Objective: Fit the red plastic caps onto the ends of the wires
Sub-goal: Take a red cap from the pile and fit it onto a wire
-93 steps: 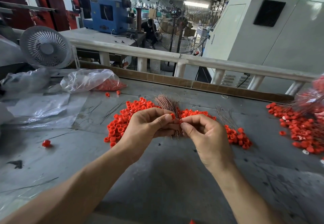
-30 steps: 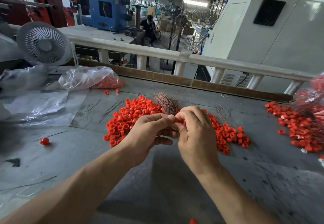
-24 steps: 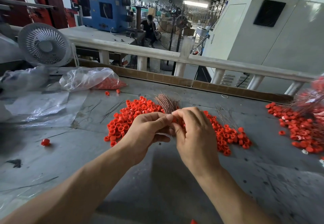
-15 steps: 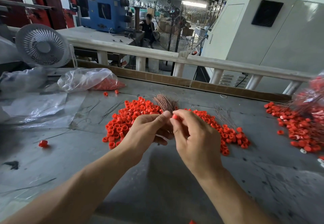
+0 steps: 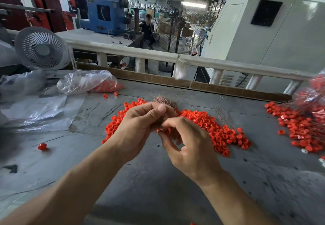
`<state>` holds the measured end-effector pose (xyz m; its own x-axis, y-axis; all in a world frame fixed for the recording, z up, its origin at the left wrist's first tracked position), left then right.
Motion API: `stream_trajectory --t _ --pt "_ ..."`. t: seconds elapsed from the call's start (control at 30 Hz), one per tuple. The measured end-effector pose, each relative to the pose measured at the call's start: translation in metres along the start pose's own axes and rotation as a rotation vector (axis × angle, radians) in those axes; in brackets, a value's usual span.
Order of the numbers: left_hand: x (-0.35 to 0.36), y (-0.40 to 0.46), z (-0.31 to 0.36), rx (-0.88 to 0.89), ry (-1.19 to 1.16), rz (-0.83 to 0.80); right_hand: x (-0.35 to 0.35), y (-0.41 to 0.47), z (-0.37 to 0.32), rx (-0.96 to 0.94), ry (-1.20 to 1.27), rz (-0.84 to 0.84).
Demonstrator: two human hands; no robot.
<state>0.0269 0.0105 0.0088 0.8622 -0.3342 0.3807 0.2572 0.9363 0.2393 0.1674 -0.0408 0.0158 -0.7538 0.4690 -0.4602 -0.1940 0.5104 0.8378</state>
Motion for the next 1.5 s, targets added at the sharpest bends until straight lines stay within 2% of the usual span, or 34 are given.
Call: stream_trajectory --t 0.27,0.57,0.7,0.8,0.93,1.07,1.17,1.33,1.43,1.5 --pt "-0.02 0.005 0.0 0.005 0.087 0.288 0.007 -0.003 0.014 0.157 0.022 -0.055" --pt "-0.031 0.007 -0.001 0.031 0.312 0.386 0.005 -0.002 0.022 0.142 -0.067 -0.139" --pt "-0.03 0.008 -0.003 0.008 0.304 0.337 -0.004 -0.001 0.031 0.189 -0.131 -0.078" --pt "-0.029 0.008 -0.005 0.013 0.364 0.303 -0.024 0.002 0.051 0.31 -0.25 0.072" --pt "-0.031 0.008 -0.009 0.01 0.525 0.32 -0.055 -0.006 0.096 0.609 -0.476 0.175" --pt "-0.038 0.009 -0.012 -0.016 0.674 0.347 -0.083 -0.022 0.136 0.866 -0.658 0.11" --pt "-0.043 0.011 -0.012 -0.006 0.785 0.372 -0.093 -0.029 0.15 0.979 -0.738 0.049" --pt "-0.048 0.012 -0.011 0.043 0.962 0.375 -0.095 -0.027 0.15 0.959 -0.799 0.041" --pt "-0.046 0.012 -0.011 0.067 1.0 0.363 -0.087 -0.019 0.135 0.818 -0.629 0.117" --pt "-0.045 0.012 -0.013 0.07 1.013 0.354 -0.07 -0.015 0.12 0.752 -0.472 0.084"
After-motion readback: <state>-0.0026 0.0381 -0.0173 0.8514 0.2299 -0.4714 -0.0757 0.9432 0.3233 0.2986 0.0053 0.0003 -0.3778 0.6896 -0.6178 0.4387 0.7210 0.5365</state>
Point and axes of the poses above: each hand's wrist, its own y-axis towards the middle knuckle, its own x-axis out of the palm, z = x × y, the point moved 4 cm from there along y, towards the middle knuckle, and after that the axes turned 4 degrees about z, right-handed, at the moved point
